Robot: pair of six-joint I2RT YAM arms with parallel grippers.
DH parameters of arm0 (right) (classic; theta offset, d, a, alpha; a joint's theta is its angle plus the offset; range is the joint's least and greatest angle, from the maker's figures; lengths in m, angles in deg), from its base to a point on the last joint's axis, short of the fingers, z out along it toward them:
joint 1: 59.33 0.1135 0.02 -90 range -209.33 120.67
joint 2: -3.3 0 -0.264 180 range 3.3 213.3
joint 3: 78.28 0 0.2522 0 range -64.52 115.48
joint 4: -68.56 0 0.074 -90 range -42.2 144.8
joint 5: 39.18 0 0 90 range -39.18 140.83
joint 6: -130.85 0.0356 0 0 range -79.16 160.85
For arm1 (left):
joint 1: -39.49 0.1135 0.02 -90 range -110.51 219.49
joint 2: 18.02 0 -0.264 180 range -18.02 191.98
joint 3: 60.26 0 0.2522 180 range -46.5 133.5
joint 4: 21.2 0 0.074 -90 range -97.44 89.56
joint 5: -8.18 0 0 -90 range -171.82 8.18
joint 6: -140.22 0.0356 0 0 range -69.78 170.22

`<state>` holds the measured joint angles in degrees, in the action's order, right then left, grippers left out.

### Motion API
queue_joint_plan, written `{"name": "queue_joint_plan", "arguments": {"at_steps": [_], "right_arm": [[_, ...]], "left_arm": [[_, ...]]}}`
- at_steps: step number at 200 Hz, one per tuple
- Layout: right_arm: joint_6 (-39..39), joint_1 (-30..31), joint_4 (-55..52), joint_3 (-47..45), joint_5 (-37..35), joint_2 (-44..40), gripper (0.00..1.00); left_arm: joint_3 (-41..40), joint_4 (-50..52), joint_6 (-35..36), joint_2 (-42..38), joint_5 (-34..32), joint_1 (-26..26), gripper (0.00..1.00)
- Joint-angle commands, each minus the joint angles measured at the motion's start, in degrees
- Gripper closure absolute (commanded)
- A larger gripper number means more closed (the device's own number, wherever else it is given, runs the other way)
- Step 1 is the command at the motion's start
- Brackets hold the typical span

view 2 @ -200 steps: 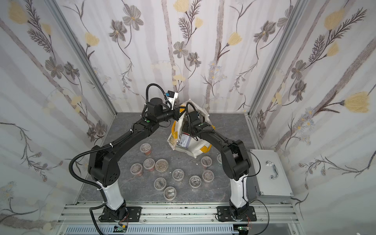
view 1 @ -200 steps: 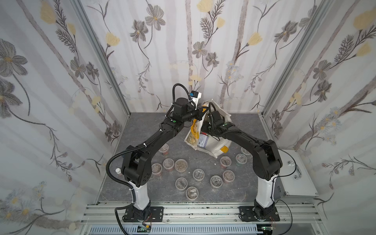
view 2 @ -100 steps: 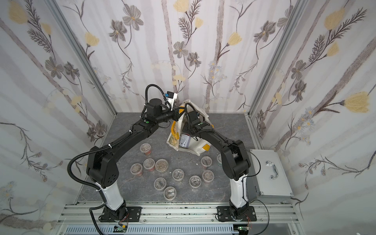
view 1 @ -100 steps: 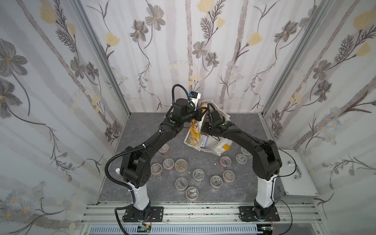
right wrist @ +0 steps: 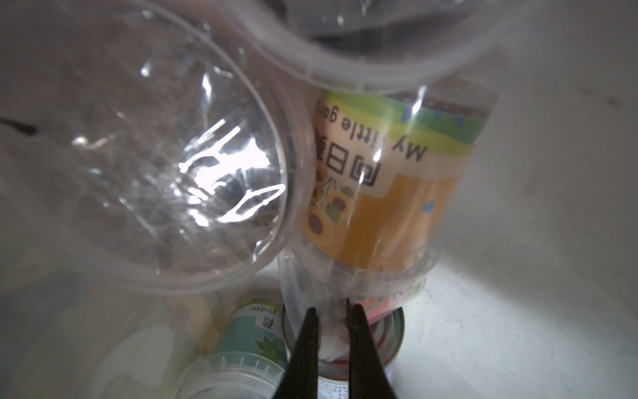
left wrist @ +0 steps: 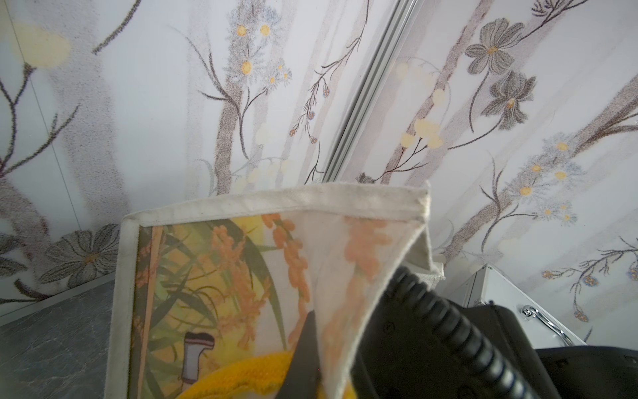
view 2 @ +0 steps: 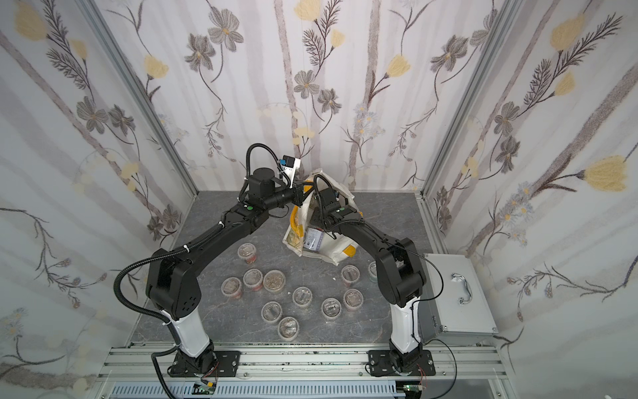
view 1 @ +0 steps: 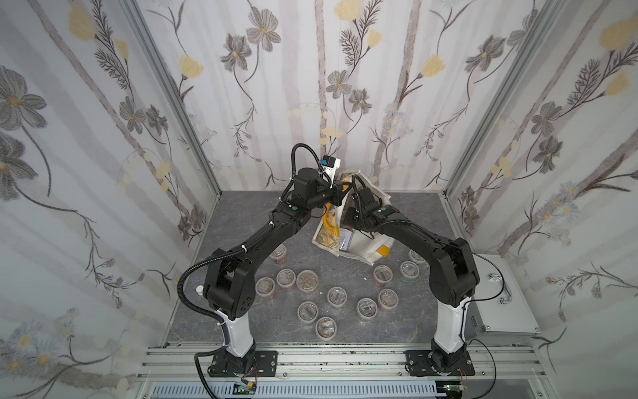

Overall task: Take out the seed jars from the canvas bag
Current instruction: Pick up the seed jar from the canvas bag.

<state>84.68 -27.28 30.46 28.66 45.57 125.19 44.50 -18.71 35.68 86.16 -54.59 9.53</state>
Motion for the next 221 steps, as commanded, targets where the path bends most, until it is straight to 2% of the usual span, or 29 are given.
{"name": "queue_joint_plan", "arguments": {"at_steps": [1, 25, 37, 79, 107, 145, 221], "right_arm": [[0.0, 0.0, -2.1, 0.2, -4.1, 0.7, 0.79], [-0.6, 0.0, -1.1, 0.8, -3.5, 1.8, 0.77], [-0.6, 0.0, -0.4, 0.9, -2.6, 2.2, 0.72], [-0.2, -0.1, -0.2, 2.6, -1.4, 3.9, 0.74], [-0.3, -0.1, -0.5, 3.1, -1.7, 3.6, 0.88], [-0.2, -0.1, -0.7, 3.1, -0.7, 0.3, 0.91], [3.0, 0.5, -0.8, 0.3, 6.9, -12.0, 0.95]], "left_arm": [[0.3, -6.6, -0.6, -0.3, 1.2, 0.0, 1.00], [0.3, -7.0, -1.1, -0.1, 1.3, 0.0, 1.00], [0.3, -7.6, -1.5, 0.1, 1.3, 0.0, 1.00], [1.0, -8.2, -2.4, 0.8, 1.8, 0.0, 1.00], [1.1, -7.9, -2.2, 0.8, 1.8, 0.0, 1.00], [0.3, -7.3, -1.4, 0.1, 1.2, 0.0, 1.00], [-2.8, -7.9, -3.2, -0.6, -0.4, 2.3, 1.00]]}}
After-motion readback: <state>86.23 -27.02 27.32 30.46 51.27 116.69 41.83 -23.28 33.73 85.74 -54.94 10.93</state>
